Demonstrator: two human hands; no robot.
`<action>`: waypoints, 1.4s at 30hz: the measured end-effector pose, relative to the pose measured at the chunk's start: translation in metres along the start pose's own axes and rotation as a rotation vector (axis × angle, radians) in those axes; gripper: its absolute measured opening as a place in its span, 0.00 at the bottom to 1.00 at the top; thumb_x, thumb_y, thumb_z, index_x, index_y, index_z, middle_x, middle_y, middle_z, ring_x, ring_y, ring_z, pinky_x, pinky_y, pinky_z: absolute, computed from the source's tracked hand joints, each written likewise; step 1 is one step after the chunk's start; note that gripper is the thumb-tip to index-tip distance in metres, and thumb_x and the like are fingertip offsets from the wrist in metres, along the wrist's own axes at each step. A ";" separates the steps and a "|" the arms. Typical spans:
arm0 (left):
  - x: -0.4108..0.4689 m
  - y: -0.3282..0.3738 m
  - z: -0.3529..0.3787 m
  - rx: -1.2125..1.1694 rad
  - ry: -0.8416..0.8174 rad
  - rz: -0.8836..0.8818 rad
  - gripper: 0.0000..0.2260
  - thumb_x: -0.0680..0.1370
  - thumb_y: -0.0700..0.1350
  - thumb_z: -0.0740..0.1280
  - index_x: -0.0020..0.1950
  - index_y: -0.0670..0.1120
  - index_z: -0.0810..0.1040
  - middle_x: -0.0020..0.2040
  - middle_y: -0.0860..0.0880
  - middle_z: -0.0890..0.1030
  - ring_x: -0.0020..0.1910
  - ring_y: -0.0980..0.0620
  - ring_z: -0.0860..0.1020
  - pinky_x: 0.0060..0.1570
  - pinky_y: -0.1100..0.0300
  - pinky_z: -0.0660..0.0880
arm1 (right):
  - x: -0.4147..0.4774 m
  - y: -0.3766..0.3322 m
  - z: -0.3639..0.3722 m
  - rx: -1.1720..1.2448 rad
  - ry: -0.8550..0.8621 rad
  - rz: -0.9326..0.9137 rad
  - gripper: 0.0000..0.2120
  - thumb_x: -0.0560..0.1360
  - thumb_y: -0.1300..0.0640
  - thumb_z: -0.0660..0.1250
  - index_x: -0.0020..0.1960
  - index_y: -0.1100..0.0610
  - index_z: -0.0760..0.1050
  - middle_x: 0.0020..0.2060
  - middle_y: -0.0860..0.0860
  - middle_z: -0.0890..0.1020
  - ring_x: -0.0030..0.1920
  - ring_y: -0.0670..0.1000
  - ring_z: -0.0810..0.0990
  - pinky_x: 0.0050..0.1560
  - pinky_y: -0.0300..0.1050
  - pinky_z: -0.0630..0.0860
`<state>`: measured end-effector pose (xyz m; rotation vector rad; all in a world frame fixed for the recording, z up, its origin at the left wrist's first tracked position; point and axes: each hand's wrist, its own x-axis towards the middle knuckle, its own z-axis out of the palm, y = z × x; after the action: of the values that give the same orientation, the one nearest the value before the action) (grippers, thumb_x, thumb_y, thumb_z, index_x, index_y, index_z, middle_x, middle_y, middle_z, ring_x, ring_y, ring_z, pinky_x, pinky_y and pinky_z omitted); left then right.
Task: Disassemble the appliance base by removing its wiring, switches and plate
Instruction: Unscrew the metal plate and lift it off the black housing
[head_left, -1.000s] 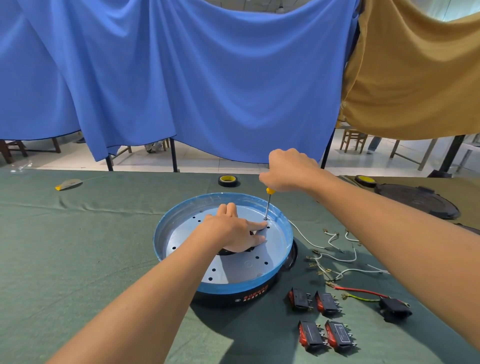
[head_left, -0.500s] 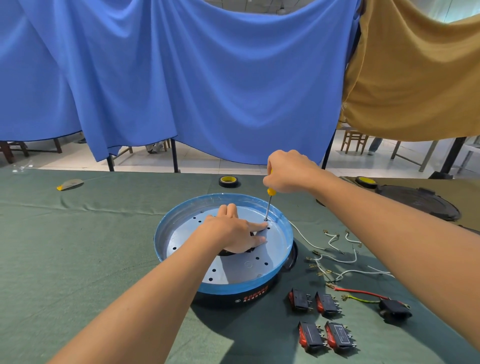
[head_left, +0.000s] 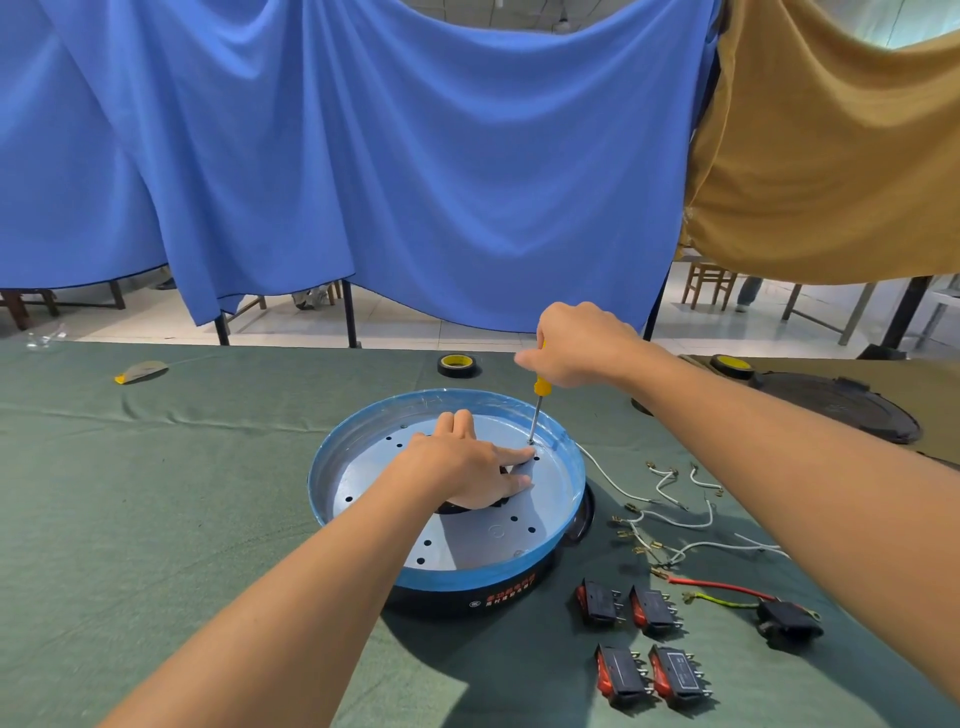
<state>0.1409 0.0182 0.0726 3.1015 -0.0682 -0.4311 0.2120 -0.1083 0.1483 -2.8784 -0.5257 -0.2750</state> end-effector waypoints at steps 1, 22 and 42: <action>0.000 0.000 0.000 0.000 0.001 0.002 0.23 0.79 0.68 0.49 0.74 0.71 0.50 0.65 0.44 0.61 0.70 0.42 0.55 0.65 0.43 0.61 | 0.000 0.000 0.000 0.034 -0.018 -0.001 0.17 0.74 0.51 0.65 0.32 0.55 0.64 0.28 0.52 0.68 0.33 0.55 0.67 0.31 0.45 0.63; 0.005 -0.002 0.000 0.019 -0.006 0.004 0.23 0.78 0.69 0.49 0.73 0.72 0.50 0.66 0.45 0.61 0.71 0.42 0.55 0.65 0.42 0.61 | 0.003 -0.004 -0.002 0.058 -0.087 -0.038 0.17 0.73 0.46 0.68 0.35 0.56 0.67 0.32 0.52 0.70 0.34 0.53 0.70 0.30 0.44 0.64; 0.010 -0.010 0.005 0.144 0.292 0.127 0.20 0.78 0.67 0.52 0.65 0.60 0.67 0.50 0.50 0.69 0.61 0.46 0.69 0.64 0.42 0.51 | 0.005 -0.002 0.000 0.097 -0.058 -0.051 0.10 0.71 0.52 0.65 0.47 0.57 0.73 0.41 0.54 0.77 0.46 0.57 0.77 0.39 0.50 0.74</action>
<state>0.1499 0.0282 0.0650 3.2365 -0.3030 0.0326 0.2159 -0.1047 0.1500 -2.7895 -0.6064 -0.1701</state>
